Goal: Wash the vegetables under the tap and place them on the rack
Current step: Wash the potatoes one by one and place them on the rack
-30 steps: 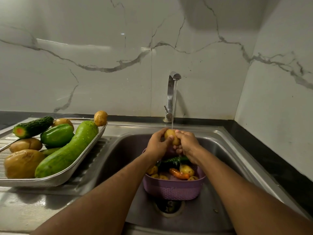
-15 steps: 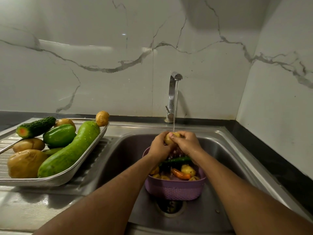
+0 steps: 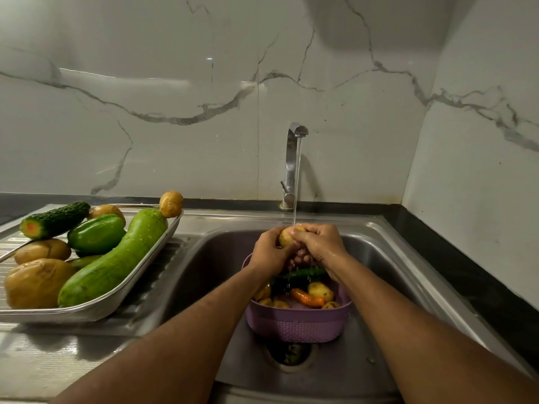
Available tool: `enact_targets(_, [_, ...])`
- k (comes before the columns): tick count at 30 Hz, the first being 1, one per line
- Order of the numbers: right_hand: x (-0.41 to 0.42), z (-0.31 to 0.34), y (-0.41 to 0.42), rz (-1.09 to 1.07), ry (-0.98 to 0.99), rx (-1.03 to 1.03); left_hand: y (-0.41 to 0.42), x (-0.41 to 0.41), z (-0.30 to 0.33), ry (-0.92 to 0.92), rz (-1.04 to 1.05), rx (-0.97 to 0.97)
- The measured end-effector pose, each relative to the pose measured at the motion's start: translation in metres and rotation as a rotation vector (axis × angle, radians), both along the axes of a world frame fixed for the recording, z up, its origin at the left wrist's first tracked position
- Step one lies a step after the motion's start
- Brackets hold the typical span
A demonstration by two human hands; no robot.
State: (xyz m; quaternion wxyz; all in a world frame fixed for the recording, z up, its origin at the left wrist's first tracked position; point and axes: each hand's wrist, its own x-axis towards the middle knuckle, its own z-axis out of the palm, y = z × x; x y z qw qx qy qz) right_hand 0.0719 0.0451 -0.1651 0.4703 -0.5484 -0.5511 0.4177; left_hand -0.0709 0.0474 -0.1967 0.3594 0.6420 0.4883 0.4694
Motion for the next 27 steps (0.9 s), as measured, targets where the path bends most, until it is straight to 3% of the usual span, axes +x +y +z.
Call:
enact_targets(9, [0.002,0.004,-0.001,0.01,0.026,-0.044,0.0,-0.001,-0.001,-0.029,-0.031,-0.025])
enact_targets(16, [0.004,0.001,0.002,-0.046,-0.065,-0.003,-0.008,-0.004,0.003,0.393,0.006,0.11])
enact_targets(19, [0.005,0.0,0.003,-0.072,-0.074,-0.036,-0.008,-0.002,0.007,0.487,-0.008,0.129])
enact_targets(21, [0.005,-0.001,0.004,-0.089,-0.077,-0.045,-0.008,0.0,0.011,0.434,-0.052,0.088])
enact_targets(25, [0.003,0.0,0.005,-0.051,-0.053,-0.046,-0.013,0.0,0.014,0.12,-0.168,-0.154])
enact_targets(27, [0.0,0.001,0.002,0.002,-0.046,-0.025,-0.014,-0.001,0.015,0.082,-0.152,-0.191])
